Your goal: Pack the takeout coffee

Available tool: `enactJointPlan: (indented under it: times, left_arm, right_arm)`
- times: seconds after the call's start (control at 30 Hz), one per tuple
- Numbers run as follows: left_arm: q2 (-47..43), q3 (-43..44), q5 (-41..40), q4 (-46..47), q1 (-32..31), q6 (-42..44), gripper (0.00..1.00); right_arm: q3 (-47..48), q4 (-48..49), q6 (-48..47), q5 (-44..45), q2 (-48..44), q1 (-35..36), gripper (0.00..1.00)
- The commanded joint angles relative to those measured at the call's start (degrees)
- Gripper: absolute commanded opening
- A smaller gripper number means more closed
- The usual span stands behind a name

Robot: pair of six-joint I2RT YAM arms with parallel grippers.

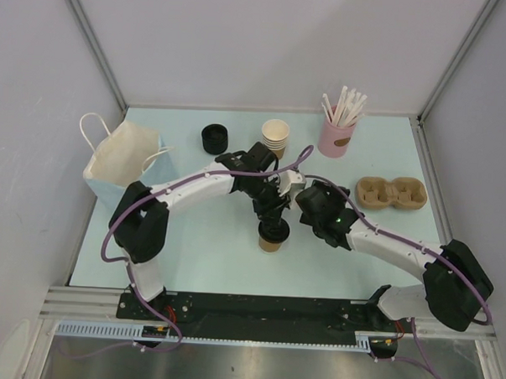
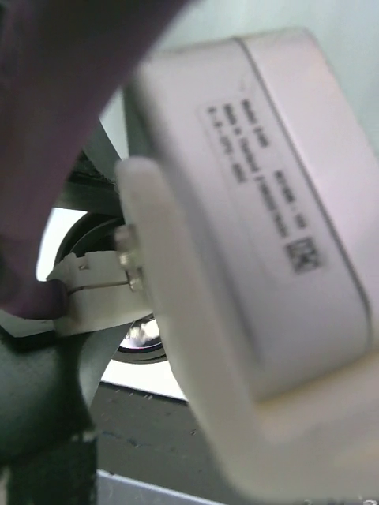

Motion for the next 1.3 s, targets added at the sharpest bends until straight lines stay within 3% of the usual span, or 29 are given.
enactJointPlan:
  times: [0.0,0.23,0.57,0.8,0.93,1.13,1.27]
  left_arm:
    - [4.82,-0.6,-16.55,6.96,3.04,-4.44,0.45]
    - [2.98,-1.3,-16.11,7.04,3.13,-4.26,0.45]
    - [-0.98,-0.34,-17.43,5.03,3.04,-1.8,0.45]
    - [-3.26,-1.03,-15.23,4.5,3.13,-1.8,0.45]
    - [-5.46,-1.91,-17.51,6.07,3.48,-2.59,0.45]
    - [-10.73,-0.24,-13.48,6.78,13.05,-5.93,0.47]
    - [-13.89,-2.26,-11.98,7.04,18.85,-5.58,0.5]
  right_arm:
    - [3.43,11.13,-2.15,-5.84,-4.01,-1.7,0.85]
    - [3.87,17.47,1.27,-0.36,-1.72,-6.46,0.86]
    - [11.25,3.59,14.9,-19.6,-9.72,-12.17,0.87]
    - [11.34,0.87,17.63,-23.12,-9.63,-14.02,0.87]
    - [13.18,-5.89,18.94,-31.02,-6.91,-14.64,0.9]
    - [18.54,-12.5,27.55,-51.38,0.73,-17.79,0.9]
    - [21.09,-12.85,32.56,-58.8,6.35,-17.98,0.9]
